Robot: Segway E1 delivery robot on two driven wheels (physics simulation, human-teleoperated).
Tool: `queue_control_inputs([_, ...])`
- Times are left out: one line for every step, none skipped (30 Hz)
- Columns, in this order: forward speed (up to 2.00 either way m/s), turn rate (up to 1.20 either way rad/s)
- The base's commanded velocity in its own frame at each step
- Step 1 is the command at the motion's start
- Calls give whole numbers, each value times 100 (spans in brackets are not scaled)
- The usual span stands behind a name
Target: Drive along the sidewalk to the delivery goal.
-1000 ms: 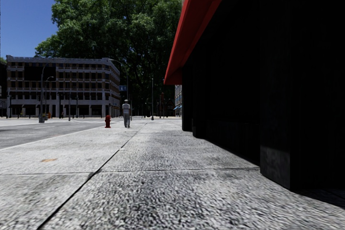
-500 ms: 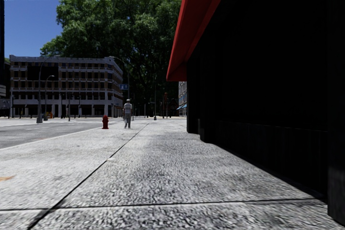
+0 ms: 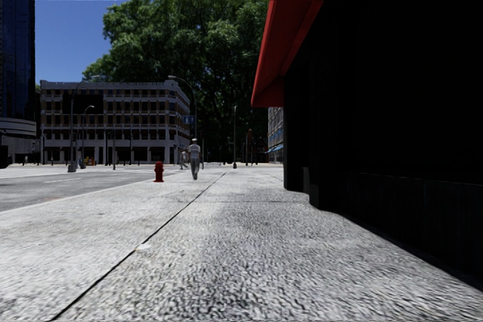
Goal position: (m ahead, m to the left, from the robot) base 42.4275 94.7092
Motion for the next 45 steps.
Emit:
queue_control_inputs([200,32])
queue_control_inputs([200,32])
queue_control_inputs([200,32])
queue_control_inputs([200,31])
queue_control_inputs([200,26])
queue_control_inputs([200,24])
queue_control_inputs([200,24])
queue_control_inputs([200,24])
queue_control_inputs([200,24])
queue_control_inputs([200,20])
queue_control_inputs([200,20])
queue_control_inputs([200,6])
queue_control_inputs([200,0])
queue_control_inputs([200,0])
queue_control_inputs([200,0])
queue_control_inputs([200,0])
queue_control_inputs([200,0])
queue_control_inputs([200,0])
queue_control_inputs([200,0])
queue_control_inputs([200,0])
queue_control_inputs([200,0])
queue_control_inputs([200,0])
queue_control_inputs([200,0])
queue_control_inputs([200,0])
queue_control_inputs([200,0])
queue_control_inputs([200,0])
queue_control_inputs([200,0])
queue_control_inputs([200,0])
queue_control_inputs([200,0])
queue_control_inputs([200,0])
queue_control_inputs([200,0])
queue_control_inputs([200,0])
queue_control_inputs([200,0])
queue_control_inputs([200,0])
queue_control_inputs([200,0])
queue_control_inputs([200,0])
queue_control_inputs([200,0])
queue_control_inputs([200,0])
queue_control_inputs([200,0])
queue_control_inputs([200,0])
queue_control_inputs([200,0])
queue_control_inputs([200,0])
queue_control_inputs([200,0])
queue_control_inputs([200,0])
queue_control_inputs([200,0])
